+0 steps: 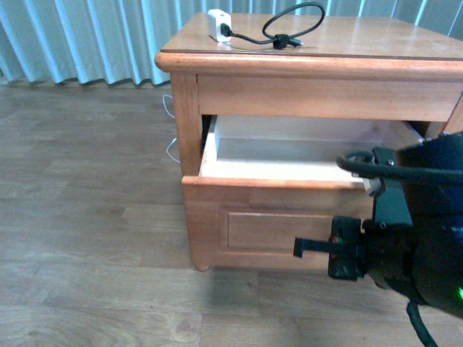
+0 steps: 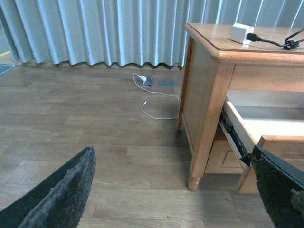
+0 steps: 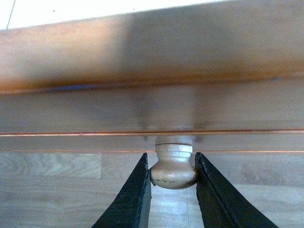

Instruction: Put charger into drawer

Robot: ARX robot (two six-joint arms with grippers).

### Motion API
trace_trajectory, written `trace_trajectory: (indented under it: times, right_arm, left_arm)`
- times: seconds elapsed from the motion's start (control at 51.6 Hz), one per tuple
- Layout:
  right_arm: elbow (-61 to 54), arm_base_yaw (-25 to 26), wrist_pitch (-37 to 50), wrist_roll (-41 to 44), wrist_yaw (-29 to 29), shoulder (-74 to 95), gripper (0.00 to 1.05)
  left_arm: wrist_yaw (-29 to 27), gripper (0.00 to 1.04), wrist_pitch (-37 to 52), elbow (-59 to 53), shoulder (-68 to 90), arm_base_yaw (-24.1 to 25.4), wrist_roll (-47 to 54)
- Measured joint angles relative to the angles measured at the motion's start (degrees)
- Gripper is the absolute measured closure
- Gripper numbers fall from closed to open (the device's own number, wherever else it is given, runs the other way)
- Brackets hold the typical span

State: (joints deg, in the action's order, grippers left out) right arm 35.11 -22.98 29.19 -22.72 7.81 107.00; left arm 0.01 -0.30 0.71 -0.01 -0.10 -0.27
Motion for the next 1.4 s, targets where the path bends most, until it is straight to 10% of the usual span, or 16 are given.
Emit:
trace_trajectory:
  times: [0.31,0.776,1.396]
  right_arm:
    - [-5.6,-2.08,0.0,-1.11,0.33,-5.2,0.82]
    - [-10.12,0.39,-12.63,-1.57,-1.88,-29.4,0.06]
    - [-15.56,18.21,-38.62,7.32,-16.39,-83.69,0.08]
  left_arm:
    - [-0.02,0.06,0.0,0.0,0.0,0.0,0.0]
    - [-0.02,0.06,0.0,0.0,0.0,0.0,0.0]
    - [-0.02,0.06,0.0,0.0,0.0,0.0,0.02]
